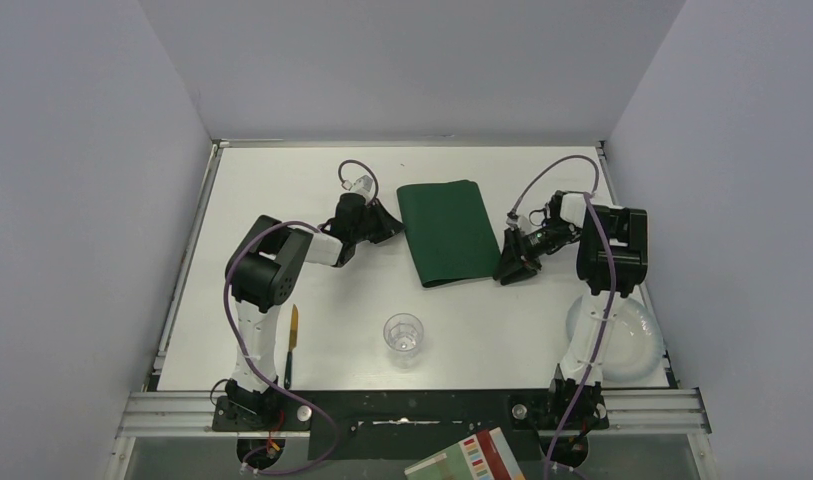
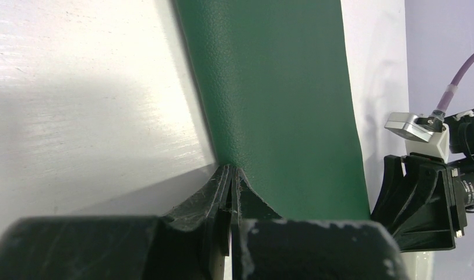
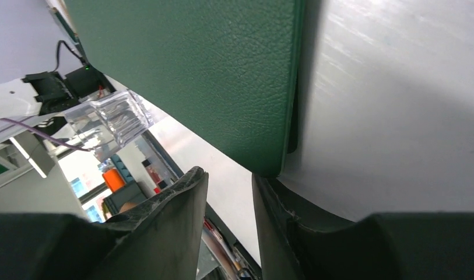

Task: Set the dinner table for one person
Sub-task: Adjust the napkin at the center of the board.

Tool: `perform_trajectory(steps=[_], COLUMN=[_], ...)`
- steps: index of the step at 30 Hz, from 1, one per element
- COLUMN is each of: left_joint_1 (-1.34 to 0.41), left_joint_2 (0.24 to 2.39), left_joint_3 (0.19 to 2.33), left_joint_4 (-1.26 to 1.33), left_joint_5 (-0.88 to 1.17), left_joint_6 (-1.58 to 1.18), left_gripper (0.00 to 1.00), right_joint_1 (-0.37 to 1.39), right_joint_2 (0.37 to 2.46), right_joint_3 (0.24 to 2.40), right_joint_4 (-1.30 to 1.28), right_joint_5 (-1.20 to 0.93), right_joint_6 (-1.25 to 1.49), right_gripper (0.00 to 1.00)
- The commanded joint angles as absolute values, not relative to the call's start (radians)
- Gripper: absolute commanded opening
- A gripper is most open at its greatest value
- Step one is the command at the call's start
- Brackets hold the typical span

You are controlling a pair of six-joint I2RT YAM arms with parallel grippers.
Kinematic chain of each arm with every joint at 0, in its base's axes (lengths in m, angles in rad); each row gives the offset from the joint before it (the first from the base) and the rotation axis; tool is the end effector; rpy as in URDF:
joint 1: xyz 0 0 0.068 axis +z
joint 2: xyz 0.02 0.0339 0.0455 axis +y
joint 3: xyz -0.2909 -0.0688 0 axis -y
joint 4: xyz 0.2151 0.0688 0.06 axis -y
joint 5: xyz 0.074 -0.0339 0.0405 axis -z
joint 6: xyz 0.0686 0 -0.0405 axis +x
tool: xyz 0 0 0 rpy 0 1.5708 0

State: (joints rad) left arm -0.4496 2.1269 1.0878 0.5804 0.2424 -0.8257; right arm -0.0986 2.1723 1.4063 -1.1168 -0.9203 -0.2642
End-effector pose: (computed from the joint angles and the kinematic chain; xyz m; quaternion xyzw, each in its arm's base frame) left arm 0.4075 -0.2149 0.1433 -0.0949 0.8402 -0.3944 0.3599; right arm 0.3495 0.0203 0.1375 0.0044 -0.8878 -0.4566 0.0578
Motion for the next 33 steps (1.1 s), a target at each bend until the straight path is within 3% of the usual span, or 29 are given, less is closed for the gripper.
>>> perform_trajectory(steps=[1, 11, 33], left_joint_1=[-0.443, -0.44, -0.439], left_joint_2=[2.1, 2.103, 2.094], left_joint_3=[1.08, 1.075, 1.074], left_joint_4=[0.56, 0.564, 0.556], left_joint_5=[0.233, 0.234, 0.23], left_joint_6=[-0.797, -0.798, -0.792], left_gripper=[0.0, 0.0, 0.0], right_joint_1=[-0.069, -0.116, -0.117], right_joint_2=[2.145, 2.07, 2.153], right_joint_3=[1.404, 1.313, 1.313], right_joint_4=[-0.903, -0.836, -0.723], right_joint_5=[-0.669, -0.58, -0.605], right_joint_6=[-0.288, -0.302, -0.234], right_gripper=[0.38, 0.49, 0.49])
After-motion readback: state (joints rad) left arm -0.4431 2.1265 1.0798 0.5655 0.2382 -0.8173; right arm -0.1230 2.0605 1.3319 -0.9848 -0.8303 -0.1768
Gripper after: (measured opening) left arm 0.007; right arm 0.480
